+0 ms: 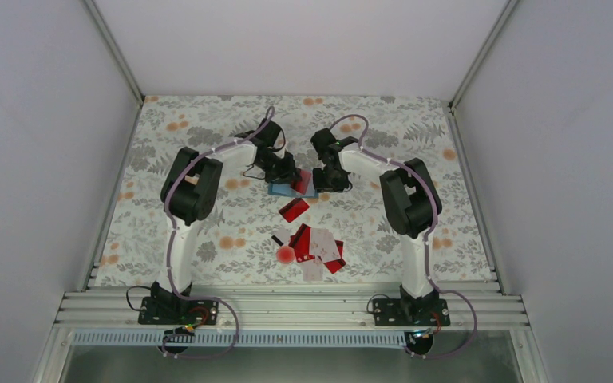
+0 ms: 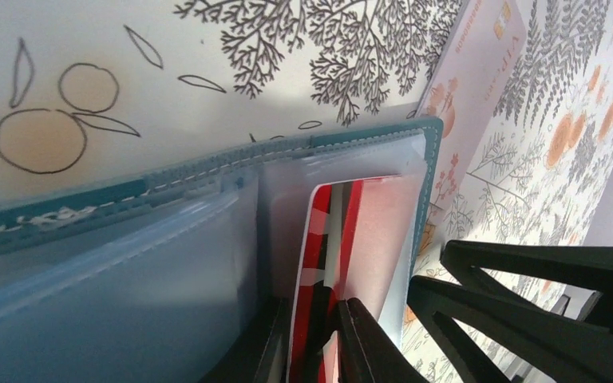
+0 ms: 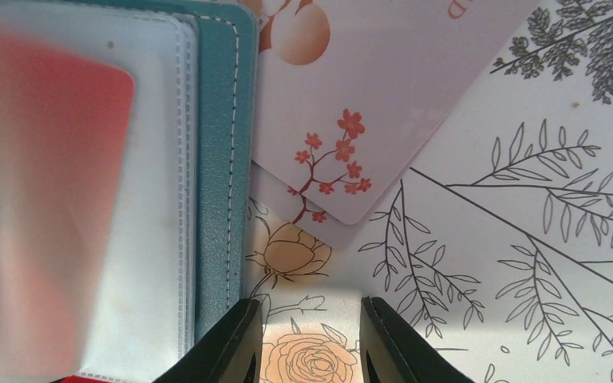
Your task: Put the credit cards into the card holder
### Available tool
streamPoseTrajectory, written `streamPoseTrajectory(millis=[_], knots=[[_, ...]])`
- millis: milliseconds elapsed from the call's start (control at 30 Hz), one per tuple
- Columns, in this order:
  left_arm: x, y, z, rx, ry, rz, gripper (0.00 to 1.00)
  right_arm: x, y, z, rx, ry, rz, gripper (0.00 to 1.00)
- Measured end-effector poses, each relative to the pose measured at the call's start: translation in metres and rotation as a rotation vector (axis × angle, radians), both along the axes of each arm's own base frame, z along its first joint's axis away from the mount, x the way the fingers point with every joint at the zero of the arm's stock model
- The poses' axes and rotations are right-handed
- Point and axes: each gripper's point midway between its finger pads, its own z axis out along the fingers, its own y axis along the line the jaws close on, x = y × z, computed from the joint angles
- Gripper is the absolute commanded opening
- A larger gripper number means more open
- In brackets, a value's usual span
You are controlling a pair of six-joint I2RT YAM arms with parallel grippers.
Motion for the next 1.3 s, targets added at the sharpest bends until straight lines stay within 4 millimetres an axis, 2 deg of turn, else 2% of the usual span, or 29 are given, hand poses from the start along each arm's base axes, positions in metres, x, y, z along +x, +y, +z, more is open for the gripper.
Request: streamPoseTrajectory(millis=[100,367,533,633,1167,1300], knots=[[0.001,0.001,0.001,0.007,0.009,0.025,0.27,0.0,0.0,0.0,0.003,0.001,0.0,0.32],[0.003,0.004,0.002,0.031,0.021,0.072,0.32,0.002,0.006,0.001,0.032,-0.003,0.004,0.31],[0.002,0.0,0.005,0.033,0.018,0.073,0.58,0.002,0.007,0.001,0.036,-0.003,0.005,0.29],[0.0,-0.003,0.01,0.041,0.01,0.075,0.67,0.003,0.008,0.001,0.039,-0.001,0.005,0.29],[-0.012,-0.009,0.008,0.184,0.021,0.053,0.69,0.005,0.023,0.003,0.111,0.001,0.017,0.29],[-0.012,-0.007,0.007,0.223,0.042,0.044,0.8,0.006,0.025,0.003,0.134,0.007,0.011,0.29]])
